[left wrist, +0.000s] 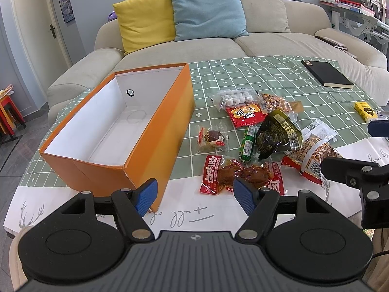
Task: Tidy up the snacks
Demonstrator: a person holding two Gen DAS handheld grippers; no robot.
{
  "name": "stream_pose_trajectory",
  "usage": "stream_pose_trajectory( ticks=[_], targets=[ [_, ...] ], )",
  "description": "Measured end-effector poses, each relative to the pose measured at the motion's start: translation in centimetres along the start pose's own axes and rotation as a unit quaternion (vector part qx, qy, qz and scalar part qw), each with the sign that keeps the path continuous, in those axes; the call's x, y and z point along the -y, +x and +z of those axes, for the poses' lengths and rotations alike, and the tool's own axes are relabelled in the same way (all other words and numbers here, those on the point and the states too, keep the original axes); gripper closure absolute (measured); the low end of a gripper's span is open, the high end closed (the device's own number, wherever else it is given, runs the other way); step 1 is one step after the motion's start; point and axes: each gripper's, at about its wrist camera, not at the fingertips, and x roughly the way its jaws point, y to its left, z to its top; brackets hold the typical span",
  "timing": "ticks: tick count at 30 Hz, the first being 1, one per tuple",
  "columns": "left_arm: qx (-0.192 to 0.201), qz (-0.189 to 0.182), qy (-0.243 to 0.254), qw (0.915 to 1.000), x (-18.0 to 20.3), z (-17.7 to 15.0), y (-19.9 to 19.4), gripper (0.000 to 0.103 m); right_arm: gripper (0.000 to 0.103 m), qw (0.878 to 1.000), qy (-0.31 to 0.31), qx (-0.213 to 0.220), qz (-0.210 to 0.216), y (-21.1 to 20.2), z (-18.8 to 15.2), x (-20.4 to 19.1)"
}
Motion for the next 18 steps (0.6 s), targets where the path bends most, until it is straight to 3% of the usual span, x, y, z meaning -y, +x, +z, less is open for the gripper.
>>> stream_pose_trajectory(
  ticks=[18],
  targets=[
    [-0.004, 0.001, 0.000, 1.0000, -0.02, -0.35, 0.08, 0.019, 0.004, 1.000, 0.000, -0.001, 0.001, 0.30, 0.14, -0.28]
  ],
)
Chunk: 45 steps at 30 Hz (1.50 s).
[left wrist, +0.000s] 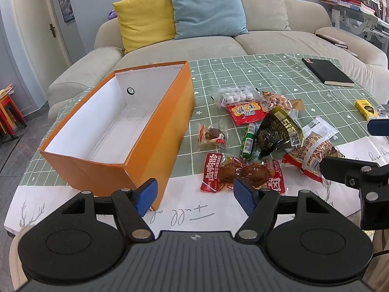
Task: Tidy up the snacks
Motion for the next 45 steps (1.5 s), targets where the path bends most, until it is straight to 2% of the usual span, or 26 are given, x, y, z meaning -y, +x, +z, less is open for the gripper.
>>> stream_pose_trajectory(
  ticks=[35, 39, 43, 45],
  targets=[
    [-0.010, 0.001, 0.003, 0.9999, -0.1, 0.3, 0.0, 0.019, 0.004, 1.000, -0.002, -0.005, 0.000, 0.4, -0.2, 0.0],
    [-0.017, -0.012, 0.006, 0.9998, 0.0, 0.5, 0.4, 0.020, 0.004, 1.000, -0.003, -0.009, 0.001, 0.8, -0.1, 0.0],
    [-0.030, -0.046, 0.011, 0.9984, 0.3, 0.6, 1.6, 0.034, 0.004, 1.000, 0.002, -0.030, -0.008, 2.4, -0.2, 0.7],
    [-0.035, -0.065, 0.011, 0.9972, 0.4, 0.5, 2.3, 0.045, 0.005, 0.999, 0.004, -0.039, -0.013, 3.3, -0.4, 1.0]
  ],
)
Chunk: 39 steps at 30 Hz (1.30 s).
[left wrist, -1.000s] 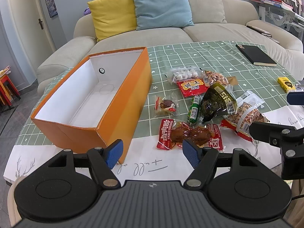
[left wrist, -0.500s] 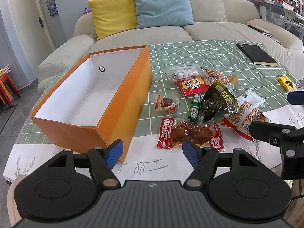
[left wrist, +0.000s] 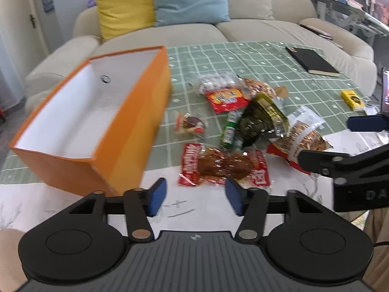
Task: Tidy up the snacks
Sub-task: 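Grasp the red meat packet with the left tool while the right tool grasps the peanut bag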
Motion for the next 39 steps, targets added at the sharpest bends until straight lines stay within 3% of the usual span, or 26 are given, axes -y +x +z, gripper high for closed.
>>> stream_pose_trajectory(
  ticks=[2, 4, 11, 16, 25, 27, 30, 35, 39],
  targets=[
    [-0.003, -0.015, 0.000, 0.9999, 0.0, 0.0, 0.8, 0.046, 0.016, 1.000, -0.004, -0.011, -0.008, 0.8, -0.2, 0.1],
    [0.000, -0.027, 0.006, 0.9996, 0.0, 0.0, 1.6, 0.046, 0.020, 0.999, -0.012, -0.025, -0.019, 1.8, -0.4, 0.2],
    [0.008, -0.048, 0.058, 0.9971, 0.3, 0.3, 4.3, 0.027, 0.019, 0.997, -0.027, -0.059, -0.045, 4.8, -0.2, 0.7],
    [-0.009, -0.052, 0.110, 0.9926, 0.5, 0.4, 6.4, 0.025, 0.013, 0.995, -0.027, -0.082, -0.055, 6.9, 0.4, 1.4],
    [-0.039, -0.079, 0.072, 0.9935, -1.1, 1.0, 9.8, 0.016, 0.009, 0.993, -0.021, -0.107, -0.038, 9.0, 0.3, 1.3],
    [-0.048, -0.098, 0.045, 0.9930, -1.8, 1.1, 10.1, 0.019, 0.013, 0.993, -0.019, -0.113, -0.032, 9.1, 0.2, 1.2],
    [-0.052, -0.108, 0.035, 0.9921, -1.8, 1.1, 10.0, 0.028, 0.027, 0.992, -0.019, -0.122, -0.027, 9.5, -0.1, 1.0],
    [-0.064, -0.129, 0.037, 0.9889, -1.1, 0.6, 9.2, 0.042, 0.028, 0.992, -0.011, -0.123, -0.007, 9.4, -0.3, 0.5],
    [-0.077, -0.160, 0.030, 0.9837, -1.1, 0.2, 8.6, 0.043, 0.028, 0.992, 0.005, -0.124, -0.003, 9.2, -0.2, 0.9]
  ],
)
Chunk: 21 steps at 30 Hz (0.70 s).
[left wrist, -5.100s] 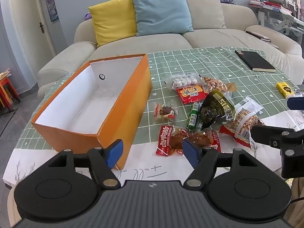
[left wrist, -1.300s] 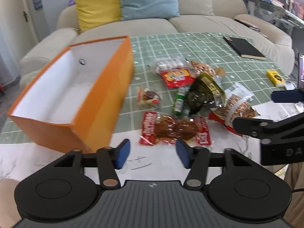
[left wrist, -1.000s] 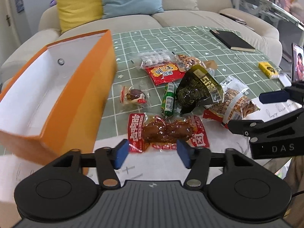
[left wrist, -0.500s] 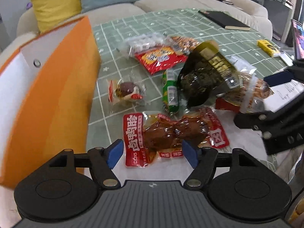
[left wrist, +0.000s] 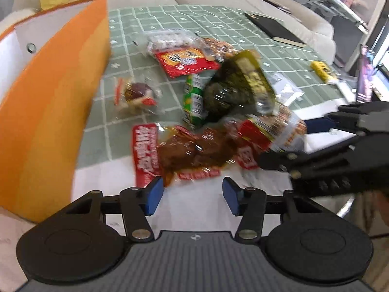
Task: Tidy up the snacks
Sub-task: 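Grasp the red meat packet with the left tool while the right tool grasps the peanut bag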
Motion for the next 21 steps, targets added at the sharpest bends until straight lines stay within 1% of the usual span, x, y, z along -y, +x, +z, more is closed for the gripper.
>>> stream_pose_trajectory(
  ticks=[1, 3, 6, 7, 9, 13, 15, 17, 19, 21],
  targets=[
    [-0.004, -0.008, 0.000, 1.0000, 0.1, 0.0, 0.0, 0.043, 0.028, 1.000, 0.004, -0.001, 0.000, 0.0, 0.0, 0.1],
    [-0.008, -0.013, 0.005, 0.9999, 0.5, 0.0, 0.0, 0.043, 0.028, 1.000, 0.005, -0.001, -0.004, 0.0, 0.0, 0.2],
    [-0.003, 0.006, 0.029, 0.9995, 1.0, 0.2, -0.1, 0.042, 0.028, 1.000, -0.001, -0.001, -0.012, -0.2, -0.1, 0.1],
    [-0.002, 0.013, 0.039, 0.9991, 1.1, 0.3, -0.1, 0.040, 0.028, 1.000, -0.001, -0.001, -0.010, -0.2, -0.1, 0.1],
    [0.000, 0.026, 0.064, 0.9976, 1.4, 0.4, -0.1, 0.032, 0.028, 1.000, 0.000, 0.000, -0.008, -0.2, 0.0, 0.2],
    [0.000, 0.044, 0.126, 0.9911, 1.6, 0.8, -0.3, 0.024, 0.028, 1.000, 0.009, 0.002, -0.003, -0.2, 0.1, 0.5],
    [-0.004, 0.047, 0.164, 0.9852, 1.9, 0.9, -0.2, 0.021, 0.028, 1.000, 0.017, 0.000, 0.004, -0.1, 0.1, 0.6],
    [-0.006, 0.056, 0.211, 0.9759, 2.4, 1.2, 0.2, 0.021, 0.028, 1.000, 0.020, 0.000, 0.010, 0.0, 0.2, 0.6],
    [-0.005, 0.070, 0.262, 0.9625, 3.1, 1.4, 0.4, 0.021, 0.028, 1.000, 0.020, 0.000, 0.012, 0.0, 0.2, 0.6],
    [-0.008, 0.071, 0.306, 0.9493, 3.6, 1.7, 0.7, 0.021, 0.028, 1.000, 0.022, 0.000, 0.014, 0.1, 0.3, 0.7]
  ],
)
